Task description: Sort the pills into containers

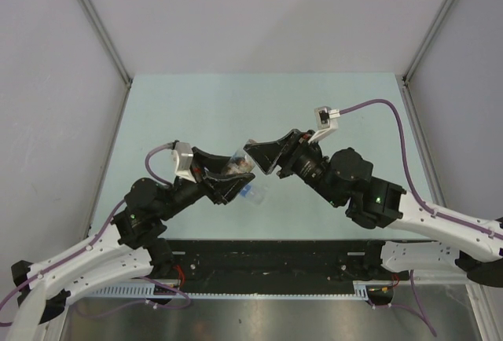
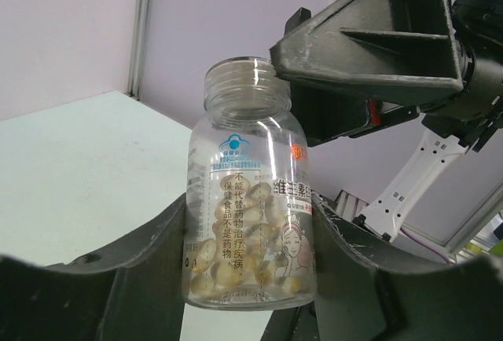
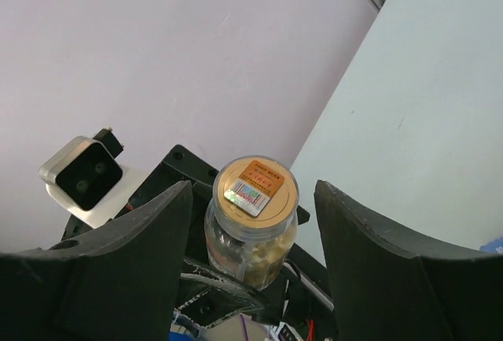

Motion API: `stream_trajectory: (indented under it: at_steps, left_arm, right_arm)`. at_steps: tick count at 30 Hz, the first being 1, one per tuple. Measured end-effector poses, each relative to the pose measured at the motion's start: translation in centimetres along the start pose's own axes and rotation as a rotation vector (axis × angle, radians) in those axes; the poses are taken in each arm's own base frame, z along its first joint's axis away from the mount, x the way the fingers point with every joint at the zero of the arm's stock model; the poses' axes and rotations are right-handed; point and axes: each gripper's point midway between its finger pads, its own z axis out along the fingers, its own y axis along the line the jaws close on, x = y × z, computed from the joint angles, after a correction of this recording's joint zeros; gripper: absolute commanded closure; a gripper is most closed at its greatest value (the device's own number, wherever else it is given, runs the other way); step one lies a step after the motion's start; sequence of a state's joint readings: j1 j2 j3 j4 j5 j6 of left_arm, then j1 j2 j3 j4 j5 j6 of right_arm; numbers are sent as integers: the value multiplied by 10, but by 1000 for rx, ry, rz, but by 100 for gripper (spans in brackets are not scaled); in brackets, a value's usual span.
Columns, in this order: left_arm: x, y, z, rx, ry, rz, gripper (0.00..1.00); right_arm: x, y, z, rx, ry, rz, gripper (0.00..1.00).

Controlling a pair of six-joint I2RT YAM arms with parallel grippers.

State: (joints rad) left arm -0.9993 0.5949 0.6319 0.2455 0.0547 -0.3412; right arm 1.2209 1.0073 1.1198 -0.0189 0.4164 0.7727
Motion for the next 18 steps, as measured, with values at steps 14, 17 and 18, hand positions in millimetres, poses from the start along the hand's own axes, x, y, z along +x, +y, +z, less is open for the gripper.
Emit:
stream_trajectory:
  at_steps: [14, 17, 18]
  left_arm:
    - [6, -3, -2, 21, 16, -12, 100]
    - [6, -4, -3, 25, 13, -18, 100]
    - [6, -4, -4, 24, 12, -18, 100]
  right_arm:
    - [-4, -3, 8, 18, -38, -18, 60]
    - [-3, -3, 9, 19, -38, -23, 83]
    - [-3, -3, 10, 18, -38, -23, 86]
